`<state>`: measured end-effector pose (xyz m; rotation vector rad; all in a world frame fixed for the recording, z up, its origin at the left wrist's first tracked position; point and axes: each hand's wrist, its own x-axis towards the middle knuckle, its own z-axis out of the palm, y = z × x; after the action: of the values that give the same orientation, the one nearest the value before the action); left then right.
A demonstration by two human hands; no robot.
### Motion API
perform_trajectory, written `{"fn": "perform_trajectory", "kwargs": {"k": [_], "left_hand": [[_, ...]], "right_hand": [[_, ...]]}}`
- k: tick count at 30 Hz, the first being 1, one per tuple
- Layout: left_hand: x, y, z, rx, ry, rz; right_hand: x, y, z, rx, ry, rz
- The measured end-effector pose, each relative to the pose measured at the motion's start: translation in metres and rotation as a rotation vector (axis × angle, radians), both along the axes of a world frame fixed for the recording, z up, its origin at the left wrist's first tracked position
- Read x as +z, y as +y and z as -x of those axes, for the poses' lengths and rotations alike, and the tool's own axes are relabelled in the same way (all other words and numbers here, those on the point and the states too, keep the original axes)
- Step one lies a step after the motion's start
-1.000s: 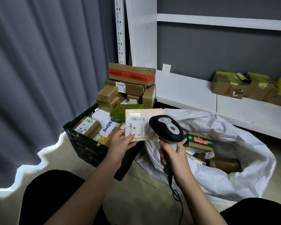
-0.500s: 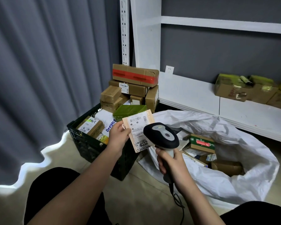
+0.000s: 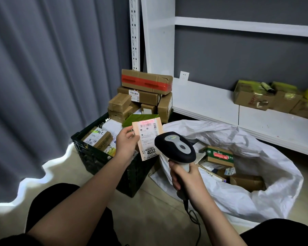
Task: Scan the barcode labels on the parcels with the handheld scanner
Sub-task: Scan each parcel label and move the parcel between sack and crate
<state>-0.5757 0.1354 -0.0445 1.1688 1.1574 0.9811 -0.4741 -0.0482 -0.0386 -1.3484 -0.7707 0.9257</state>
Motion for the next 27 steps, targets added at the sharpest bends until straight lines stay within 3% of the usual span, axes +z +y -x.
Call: {"fn": "perform_trajectory", "kwargs": {"k": [27], "left_hand": [[-0.003,0.008,-0.013,-0.001,-0.024,0.015]], "right_hand": [[0.000,0.005,-0.011,-0.057,0.046,-0.069]]}}
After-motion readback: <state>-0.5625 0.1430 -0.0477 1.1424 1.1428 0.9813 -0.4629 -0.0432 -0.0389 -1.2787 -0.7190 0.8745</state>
